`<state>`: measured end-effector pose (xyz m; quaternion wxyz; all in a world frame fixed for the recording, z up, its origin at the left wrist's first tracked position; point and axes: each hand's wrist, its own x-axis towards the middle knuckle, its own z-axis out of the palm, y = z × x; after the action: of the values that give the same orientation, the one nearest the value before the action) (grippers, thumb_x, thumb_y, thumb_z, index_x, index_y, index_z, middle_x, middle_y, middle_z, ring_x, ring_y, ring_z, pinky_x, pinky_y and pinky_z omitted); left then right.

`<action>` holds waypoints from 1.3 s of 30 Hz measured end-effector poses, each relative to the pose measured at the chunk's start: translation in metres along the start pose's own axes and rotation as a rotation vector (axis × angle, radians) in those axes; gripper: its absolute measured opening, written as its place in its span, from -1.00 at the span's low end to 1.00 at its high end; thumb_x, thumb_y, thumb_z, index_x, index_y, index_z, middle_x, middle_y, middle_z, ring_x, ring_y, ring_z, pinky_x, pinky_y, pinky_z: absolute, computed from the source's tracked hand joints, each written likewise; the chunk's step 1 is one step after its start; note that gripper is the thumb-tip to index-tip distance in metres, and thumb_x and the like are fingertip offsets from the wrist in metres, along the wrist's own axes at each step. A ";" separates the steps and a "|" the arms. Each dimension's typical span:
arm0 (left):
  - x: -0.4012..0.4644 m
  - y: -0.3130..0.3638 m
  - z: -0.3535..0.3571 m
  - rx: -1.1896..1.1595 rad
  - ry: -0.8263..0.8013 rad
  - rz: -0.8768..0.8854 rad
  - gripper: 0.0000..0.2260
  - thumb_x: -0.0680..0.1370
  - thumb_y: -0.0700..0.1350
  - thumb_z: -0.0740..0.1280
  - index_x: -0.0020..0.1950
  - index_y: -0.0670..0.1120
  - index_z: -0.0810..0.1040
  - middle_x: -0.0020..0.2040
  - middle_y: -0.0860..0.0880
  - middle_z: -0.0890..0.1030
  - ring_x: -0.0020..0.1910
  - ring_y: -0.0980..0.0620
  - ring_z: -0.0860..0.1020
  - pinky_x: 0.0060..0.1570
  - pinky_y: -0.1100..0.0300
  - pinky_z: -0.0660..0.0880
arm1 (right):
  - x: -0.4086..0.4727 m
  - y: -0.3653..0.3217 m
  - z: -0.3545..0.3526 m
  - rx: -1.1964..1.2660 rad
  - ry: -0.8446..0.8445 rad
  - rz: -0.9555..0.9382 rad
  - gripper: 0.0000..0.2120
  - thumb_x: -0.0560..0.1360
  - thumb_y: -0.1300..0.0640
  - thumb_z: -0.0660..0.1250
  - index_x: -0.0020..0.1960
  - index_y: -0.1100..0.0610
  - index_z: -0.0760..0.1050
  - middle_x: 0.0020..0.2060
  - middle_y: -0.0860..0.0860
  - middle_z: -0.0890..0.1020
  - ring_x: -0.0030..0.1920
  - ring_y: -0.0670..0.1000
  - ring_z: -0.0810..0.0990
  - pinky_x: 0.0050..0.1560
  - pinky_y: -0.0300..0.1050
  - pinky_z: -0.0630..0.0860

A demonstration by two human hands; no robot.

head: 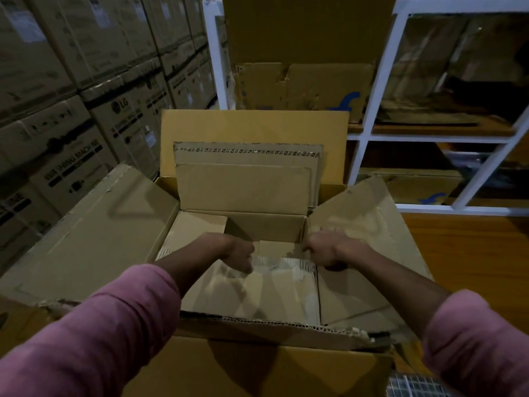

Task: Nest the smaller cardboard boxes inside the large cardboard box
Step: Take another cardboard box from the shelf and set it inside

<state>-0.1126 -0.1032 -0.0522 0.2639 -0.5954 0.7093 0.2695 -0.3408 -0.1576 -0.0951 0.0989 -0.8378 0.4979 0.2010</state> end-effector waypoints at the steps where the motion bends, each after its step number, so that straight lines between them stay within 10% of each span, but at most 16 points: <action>1: 0.000 0.000 0.000 -0.011 -0.001 0.009 -0.51 0.67 -0.01 0.29 0.55 -0.14 0.27 0.46 -0.14 0.43 0.24 -0.07 0.47 0.17 0.07 0.43 | 0.000 -0.003 0.001 0.053 0.000 -0.016 -0.66 0.63 -0.01 0.22 0.38 -0.08 0.50 0.30 0.04 0.55 0.34 0.12 0.42 0.32 0.20 0.30; 9: 0.000 -0.009 -0.006 -0.089 0.270 0.010 -0.54 0.69 0.20 0.10 0.34 -0.11 0.52 0.22 -0.14 0.60 0.17 -0.11 0.56 0.23 -0.05 0.49 | -0.005 -0.011 -0.005 0.519 0.086 -0.118 -0.72 0.71 0.01 0.13 -0.09 0.05 0.49 -0.16 0.04 0.59 -0.11 0.06 0.58 -0.06 0.01 0.51; 16: -0.025 -0.017 -0.032 -0.169 0.545 0.000 -0.64 0.71 0.08 0.13 0.33 -0.12 0.51 0.16 -0.16 0.61 0.10 -0.11 0.57 0.11 -0.04 0.53 | -0.040 -0.030 -0.047 1.034 -0.333 -0.214 -0.75 0.69 0.18 0.21 0.32 0.11 0.55 -0.07 0.14 0.71 -0.33 -0.05 0.60 -0.37 -0.18 0.52; 27: -0.028 -0.030 0.040 0.055 0.164 -0.138 -0.44 0.66 0.17 0.20 0.57 -0.10 0.29 0.52 -0.19 0.38 0.45 -0.22 0.38 0.38 -0.11 0.39 | -0.052 -0.108 -0.022 0.554 -0.557 -0.522 -0.35 0.59 -0.02 0.42 0.60 0.06 0.27 0.36 0.04 0.58 0.27 0.05 0.62 0.26 0.11 0.59; 39: -0.027 -0.032 0.084 0.223 0.087 -0.073 -0.49 0.65 0.16 0.23 0.51 -0.08 0.31 0.51 -0.18 0.36 0.51 -0.21 0.28 0.37 -0.24 0.28 | -0.037 -0.115 0.000 0.584 -0.594 -0.480 -0.35 0.56 -0.10 0.43 0.57 0.03 0.30 0.40 -0.02 0.55 0.33 0.02 0.57 0.34 0.14 0.54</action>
<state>-0.0722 -0.0304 -0.0953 0.3072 -0.5990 0.7235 0.1533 -0.2556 -0.0724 -0.0828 0.5118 -0.7725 0.2761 0.2550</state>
